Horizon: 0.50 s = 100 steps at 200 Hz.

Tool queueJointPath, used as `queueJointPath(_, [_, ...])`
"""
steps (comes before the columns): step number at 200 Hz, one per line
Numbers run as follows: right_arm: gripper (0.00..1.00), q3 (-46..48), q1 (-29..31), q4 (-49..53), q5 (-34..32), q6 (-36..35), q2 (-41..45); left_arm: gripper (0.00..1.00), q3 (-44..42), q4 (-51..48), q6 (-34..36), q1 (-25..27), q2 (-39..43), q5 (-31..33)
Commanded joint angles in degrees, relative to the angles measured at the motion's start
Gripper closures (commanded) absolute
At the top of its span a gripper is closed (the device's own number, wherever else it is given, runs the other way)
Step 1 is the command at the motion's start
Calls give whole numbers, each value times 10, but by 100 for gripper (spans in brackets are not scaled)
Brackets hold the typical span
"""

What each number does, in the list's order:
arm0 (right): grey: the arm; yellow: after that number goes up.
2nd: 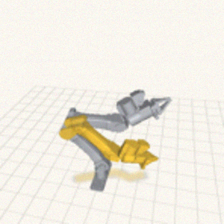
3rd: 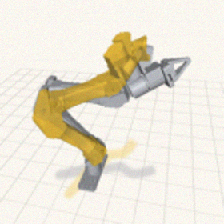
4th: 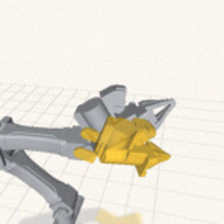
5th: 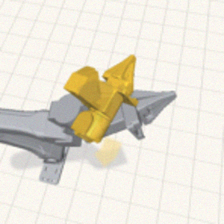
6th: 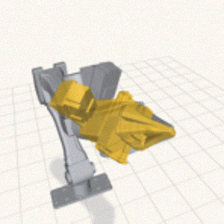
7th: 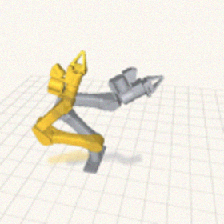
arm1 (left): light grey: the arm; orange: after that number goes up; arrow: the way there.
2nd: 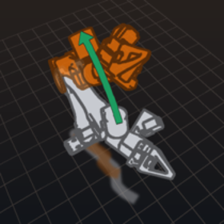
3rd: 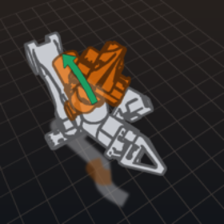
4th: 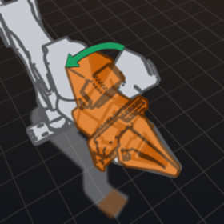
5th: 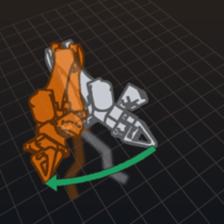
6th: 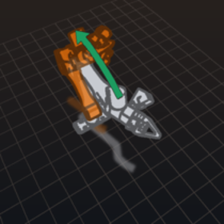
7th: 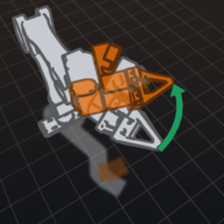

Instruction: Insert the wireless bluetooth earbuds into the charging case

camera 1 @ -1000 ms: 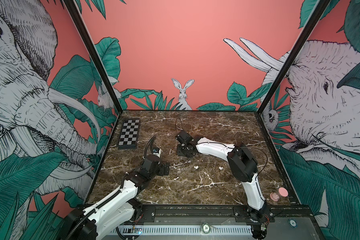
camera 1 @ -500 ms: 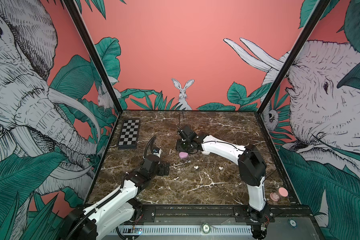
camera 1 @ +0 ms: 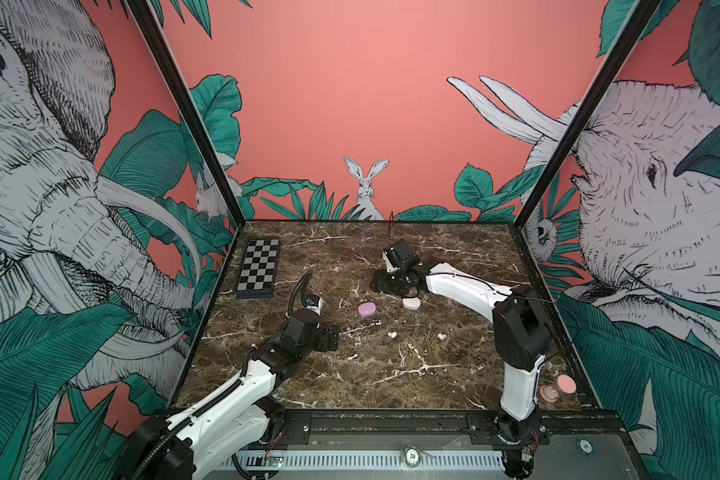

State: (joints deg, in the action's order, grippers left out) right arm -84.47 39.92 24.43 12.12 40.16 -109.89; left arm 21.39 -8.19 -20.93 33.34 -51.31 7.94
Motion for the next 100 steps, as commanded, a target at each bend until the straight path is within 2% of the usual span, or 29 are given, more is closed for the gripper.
queueJointPath(1, [43, 13, 8, -19, 24, -37, -10, 1, 13, 5, 4, 2, 6, -2])
queueJointPath(100, [41, 55, 9, -118, 41, -11, -58, 1, 14, 5, 3, 2, 3, -2])
